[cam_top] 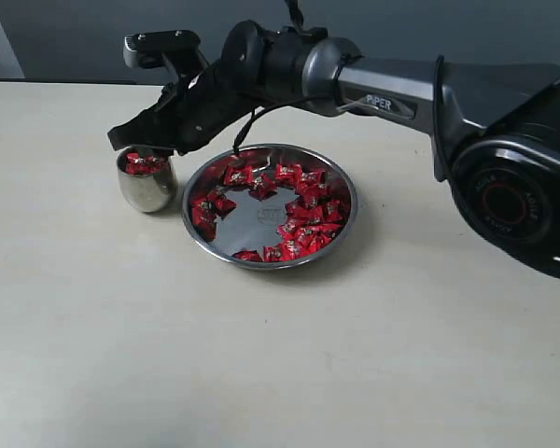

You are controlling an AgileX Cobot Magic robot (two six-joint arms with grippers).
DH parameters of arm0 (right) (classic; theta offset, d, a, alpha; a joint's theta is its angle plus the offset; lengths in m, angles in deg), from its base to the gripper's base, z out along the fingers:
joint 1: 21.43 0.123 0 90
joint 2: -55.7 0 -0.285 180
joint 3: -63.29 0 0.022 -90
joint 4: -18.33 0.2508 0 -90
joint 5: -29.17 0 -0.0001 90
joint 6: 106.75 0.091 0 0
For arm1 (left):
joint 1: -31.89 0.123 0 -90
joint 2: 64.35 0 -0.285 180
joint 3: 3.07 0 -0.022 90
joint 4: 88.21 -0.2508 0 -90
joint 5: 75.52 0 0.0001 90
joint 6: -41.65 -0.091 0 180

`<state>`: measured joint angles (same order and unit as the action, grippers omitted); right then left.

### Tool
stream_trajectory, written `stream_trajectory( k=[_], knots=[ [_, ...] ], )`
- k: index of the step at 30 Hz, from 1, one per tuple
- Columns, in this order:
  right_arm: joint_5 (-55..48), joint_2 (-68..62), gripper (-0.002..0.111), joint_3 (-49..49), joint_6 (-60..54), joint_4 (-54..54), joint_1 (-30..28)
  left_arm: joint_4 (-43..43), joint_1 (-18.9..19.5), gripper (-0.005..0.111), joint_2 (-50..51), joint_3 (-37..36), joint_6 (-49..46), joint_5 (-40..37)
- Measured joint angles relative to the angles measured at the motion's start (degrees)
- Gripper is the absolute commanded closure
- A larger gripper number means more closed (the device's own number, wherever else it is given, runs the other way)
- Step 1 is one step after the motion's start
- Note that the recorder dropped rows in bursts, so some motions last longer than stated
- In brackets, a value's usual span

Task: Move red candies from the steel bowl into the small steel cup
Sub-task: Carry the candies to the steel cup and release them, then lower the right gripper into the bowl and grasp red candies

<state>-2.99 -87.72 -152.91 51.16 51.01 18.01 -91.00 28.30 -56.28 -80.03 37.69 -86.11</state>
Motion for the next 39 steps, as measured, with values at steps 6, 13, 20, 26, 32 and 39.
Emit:
stream_trajectory(
  k=[6, 13, 20, 26, 32, 39],
  knots=[
    [-1.2, 0.1, 0.074, 0.0, 1.2, -2.1, -0.1, 0.0, 0.0, 0.105, 0.0, 0.0, 0.0, 0.0],
    [-11.5, 1.0, 0.074, 0.0, 9.2, -12.9, -2.8, 0.0, 0.0, 0.105, 0.0, 0.0, 0.0, 0.0],
    [-16.6, 1.0, 0.074, 0.0, 12.6, -24.2, -3.4, 0.0, 0.0, 0.105, 0.0, 0.0, 0.0, 0.0],
    [-17.0, 0.9, 0.074, 0.0, 18.9, -34.0, -3.6, 0.0, 0.0, 0.105, 0.0, 0.0, 0.0, 0.0],
    [-16.4, -1.2, 0.074, 0.0, 20.0, -35.3, -3.7, 0.0, 0.0, 0.105, 0.0, 0.0, 0.0, 0.0],
    [-14.5, -3.2, 0.074, 0.0, 20.4, -36.9, -3.7, 0.0, 0.0, 0.105, 0.0, 0.0, 0.0, 0.0]
  ],
)
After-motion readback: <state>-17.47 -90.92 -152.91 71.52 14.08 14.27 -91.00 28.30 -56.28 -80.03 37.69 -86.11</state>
